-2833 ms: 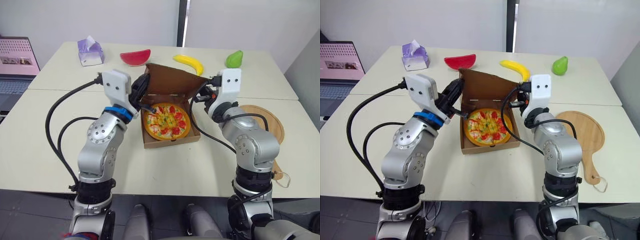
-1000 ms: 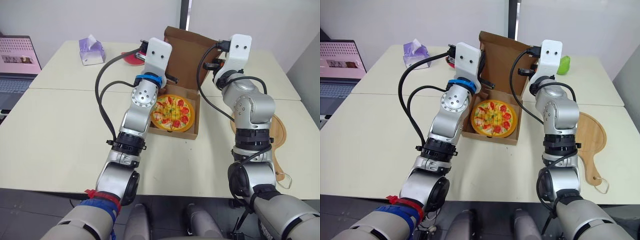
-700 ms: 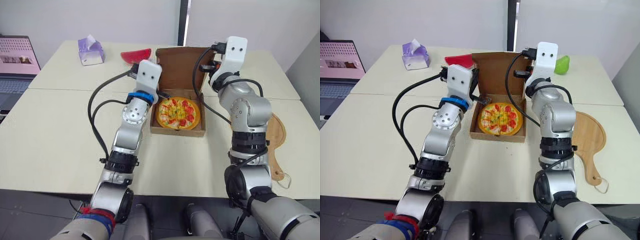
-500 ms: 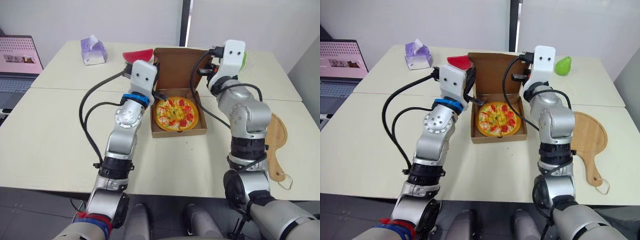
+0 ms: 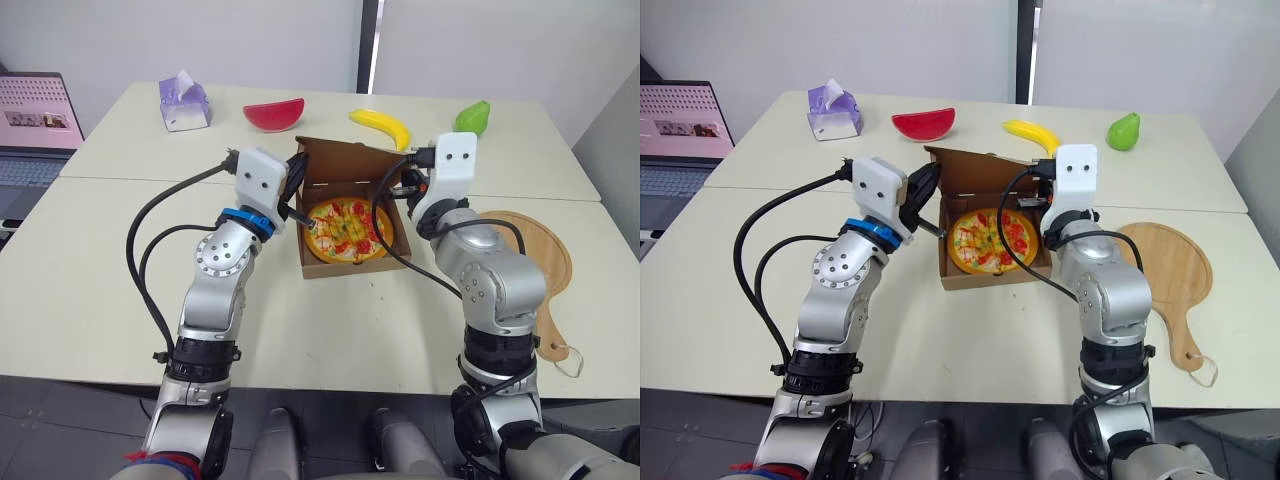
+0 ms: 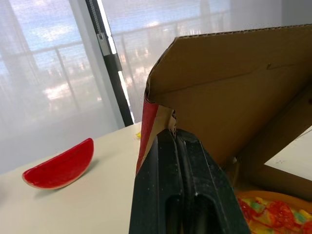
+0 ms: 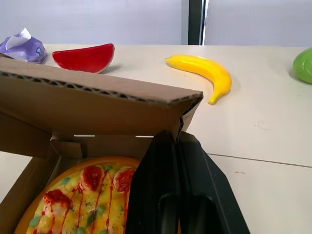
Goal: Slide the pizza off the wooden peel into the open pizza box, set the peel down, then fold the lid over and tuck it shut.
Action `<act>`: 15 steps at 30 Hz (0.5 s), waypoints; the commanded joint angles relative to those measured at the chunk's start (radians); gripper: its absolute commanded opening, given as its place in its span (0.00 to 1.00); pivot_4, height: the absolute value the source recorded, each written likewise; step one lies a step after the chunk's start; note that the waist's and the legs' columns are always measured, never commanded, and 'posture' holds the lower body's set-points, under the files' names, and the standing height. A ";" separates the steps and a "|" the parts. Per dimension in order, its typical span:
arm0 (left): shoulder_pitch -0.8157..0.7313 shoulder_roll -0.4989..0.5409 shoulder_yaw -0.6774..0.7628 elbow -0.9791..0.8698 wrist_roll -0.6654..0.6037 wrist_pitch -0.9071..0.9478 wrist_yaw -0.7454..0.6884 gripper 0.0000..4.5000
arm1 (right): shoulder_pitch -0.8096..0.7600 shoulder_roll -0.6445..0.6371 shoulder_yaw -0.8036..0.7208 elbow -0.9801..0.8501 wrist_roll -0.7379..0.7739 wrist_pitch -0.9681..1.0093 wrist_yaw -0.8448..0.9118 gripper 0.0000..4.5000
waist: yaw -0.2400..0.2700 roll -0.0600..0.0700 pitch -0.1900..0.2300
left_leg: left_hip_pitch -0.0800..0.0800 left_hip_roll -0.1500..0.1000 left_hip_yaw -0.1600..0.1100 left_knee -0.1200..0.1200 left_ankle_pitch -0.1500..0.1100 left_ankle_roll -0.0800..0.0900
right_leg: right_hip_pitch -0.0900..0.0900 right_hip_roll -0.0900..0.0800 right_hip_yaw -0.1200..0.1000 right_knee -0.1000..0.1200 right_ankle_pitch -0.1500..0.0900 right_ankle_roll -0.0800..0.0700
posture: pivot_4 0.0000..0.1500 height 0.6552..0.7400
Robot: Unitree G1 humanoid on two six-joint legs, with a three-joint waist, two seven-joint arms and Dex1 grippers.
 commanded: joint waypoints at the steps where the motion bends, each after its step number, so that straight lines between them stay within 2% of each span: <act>1: 0.032 0.007 -0.017 -0.067 -0.038 -0.032 -0.046 0.00 | 0.059 -0.009 0.068 -0.066 0.000 -0.073 0.041 0.01 | 0.000 0.000 0.000 | 0.000 0.000 0.000 0.000 0.000 0.000 | 0.000 0.000 0.000 0.000 0.000 0.000 | 1.00 1.00; 9: 0.122 0.020 -0.019 -0.112 -0.036 -0.045 -0.055 0.00 | 0.188 -0.135 0.136 -0.090 -0.074 -0.204 0.104 0.01 | 0.001 0.000 0.000 | 0.000 0.000 0.000 0.001 0.000 0.000 | 0.001 0.000 0.000 0.000 0.000 0.000 | 1.00 1.00; 15: 0.206 0.025 -0.016 -0.136 -0.032 -0.067 -0.055 0.00 | 0.272 -0.128 0.148 -0.091 -0.055 -0.274 0.138 0.01 | 0.000 -0.001 -0.001 | 0.000 0.000 -0.001 0.000 0.000 0.000 | 0.001 0.000 0.000 0.000 0.000 0.000 | 1.00 1.00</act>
